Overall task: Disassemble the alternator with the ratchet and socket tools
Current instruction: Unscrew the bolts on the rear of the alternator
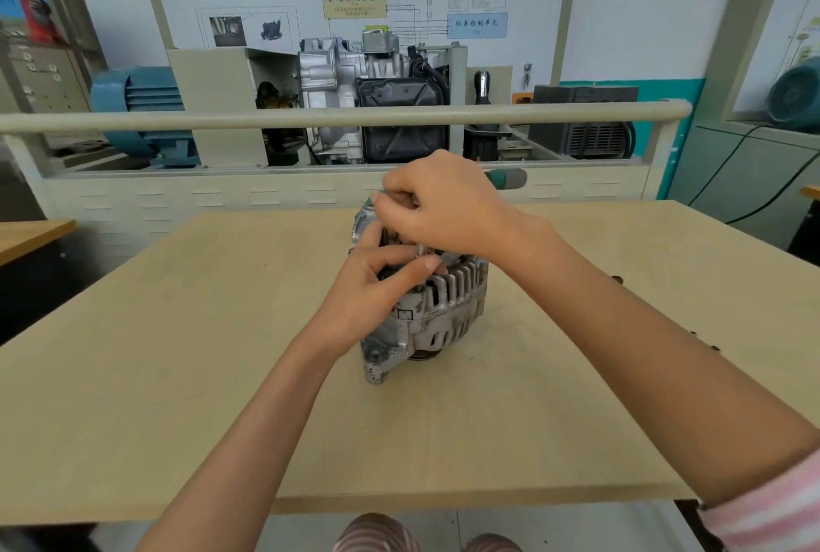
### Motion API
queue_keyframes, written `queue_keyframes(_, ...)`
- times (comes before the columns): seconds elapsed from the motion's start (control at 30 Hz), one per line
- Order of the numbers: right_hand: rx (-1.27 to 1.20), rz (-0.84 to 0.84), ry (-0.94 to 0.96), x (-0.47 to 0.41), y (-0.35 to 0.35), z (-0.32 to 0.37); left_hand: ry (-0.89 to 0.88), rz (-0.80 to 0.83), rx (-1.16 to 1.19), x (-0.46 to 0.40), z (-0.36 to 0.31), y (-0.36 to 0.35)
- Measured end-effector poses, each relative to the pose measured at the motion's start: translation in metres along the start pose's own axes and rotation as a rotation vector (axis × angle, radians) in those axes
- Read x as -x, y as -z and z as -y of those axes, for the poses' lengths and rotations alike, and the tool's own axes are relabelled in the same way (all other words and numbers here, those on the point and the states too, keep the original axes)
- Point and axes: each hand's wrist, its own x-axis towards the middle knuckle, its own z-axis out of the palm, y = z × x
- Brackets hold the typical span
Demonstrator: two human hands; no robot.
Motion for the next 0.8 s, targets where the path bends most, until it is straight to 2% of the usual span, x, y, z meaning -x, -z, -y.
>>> queue_keyframes(0.1, 0.327, -0.098, -0.251, 0.001, -0.009, 0.012, 0.016, -0.07, -0.004, -0.001, 0.003, -0.005)
queue_keyframes(0.17, 0.429, -0.123, -0.35, 0.001, -0.013, 0.018, 0.003, -0.107, -0.018, 0.0, 0.002, -0.011)
queue_keyframes(0.23, 0.408, -0.146, -0.313, 0.001, -0.012, 0.015, 0.002, -0.121, -0.056, 0.0, 0.003, -0.015)
queue_keyframes(0.33, 0.321, -0.154, -0.1, 0.001, -0.008, 0.004, 0.012, -0.103, -0.073, 0.0, 0.002, -0.015)
queue_keyframes(0.43, 0.043, -0.09, 0.071, 0.004, -0.005, -0.004, -0.014, -0.044, -0.053, 0.001, -0.001, -0.01)
queue_keyframes(0.53, -0.102, -0.119, 0.085, 0.004, -0.004, -0.006, -0.01, -0.012, -0.026, 0.002, -0.001, -0.008)
queue_keyframes(0.63, 0.088, -0.114, -0.026, 0.002, -0.007, 0.005, -0.007, -0.058, -0.026, 0.0, 0.002, -0.007)
queue_keyframes(0.73, 0.411, -0.142, -0.284, 0.0, -0.015, 0.012, 0.011, -0.109, -0.047, -0.003, 0.003, -0.012)
queue_keyframes(0.8, 0.457, -0.147, -0.32, 0.0, -0.015, 0.013, 0.012, -0.149, -0.078, -0.004, 0.002, -0.018)
